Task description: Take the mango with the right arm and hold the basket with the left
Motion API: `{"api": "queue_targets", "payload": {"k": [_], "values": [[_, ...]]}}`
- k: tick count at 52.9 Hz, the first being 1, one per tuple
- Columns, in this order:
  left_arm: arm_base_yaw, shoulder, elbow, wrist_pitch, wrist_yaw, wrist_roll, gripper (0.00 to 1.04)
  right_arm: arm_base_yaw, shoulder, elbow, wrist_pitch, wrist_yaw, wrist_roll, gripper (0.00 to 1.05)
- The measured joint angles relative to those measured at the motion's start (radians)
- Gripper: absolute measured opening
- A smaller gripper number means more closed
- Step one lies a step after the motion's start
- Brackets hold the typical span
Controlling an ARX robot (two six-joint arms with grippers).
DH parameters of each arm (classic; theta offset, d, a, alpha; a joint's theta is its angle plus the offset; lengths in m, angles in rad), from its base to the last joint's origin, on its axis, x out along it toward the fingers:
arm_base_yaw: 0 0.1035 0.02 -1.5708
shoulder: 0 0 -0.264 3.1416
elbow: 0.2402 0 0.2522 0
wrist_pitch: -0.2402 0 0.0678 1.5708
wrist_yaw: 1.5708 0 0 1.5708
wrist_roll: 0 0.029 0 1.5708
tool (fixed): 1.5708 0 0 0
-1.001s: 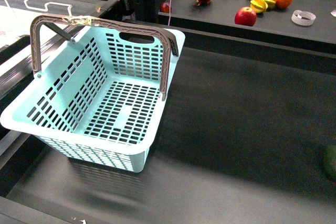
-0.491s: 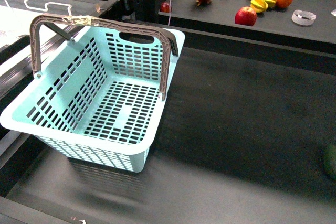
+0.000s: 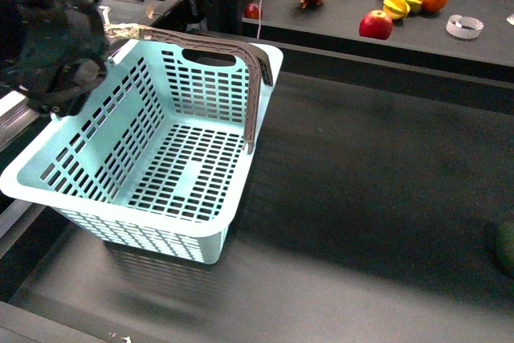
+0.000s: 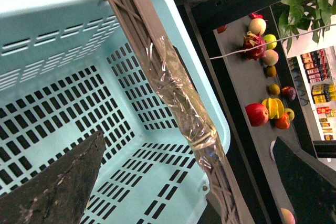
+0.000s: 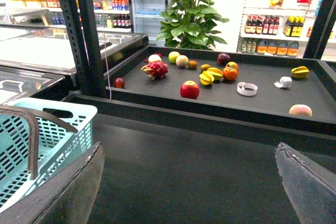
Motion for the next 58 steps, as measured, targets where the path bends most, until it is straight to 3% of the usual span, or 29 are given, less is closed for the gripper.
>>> {"api": "queue_targets", "payload": {"k": [21,41,47,50,58], "values": [[-0.011,0.217,0.287,-0.069,0.037,-0.059,0.95,0.000,0.000,0.000,0.000,0.000,0.000,0.97],[-0.013,0.244,0.310,-0.075,0.045,-0.074,0.29,0.000,0.000,0.000,0.000,0.000,0.000,0.97],[-0.021,0.235,0.305,-0.083,0.077,-0.126,0.14,0.000,0.000,0.000,0.000,0.000,0.000,0.97],[-0.030,0.220,0.290,-0.079,0.104,-0.097,0.08,0.000,0.000,0.000,0.000,0.000,0.000,0.97],[-0.071,0.161,0.217,-0.049,0.187,0.017,0.07,0.000,0.000,0.000,0.000,0.000,0.000,0.97]]}}
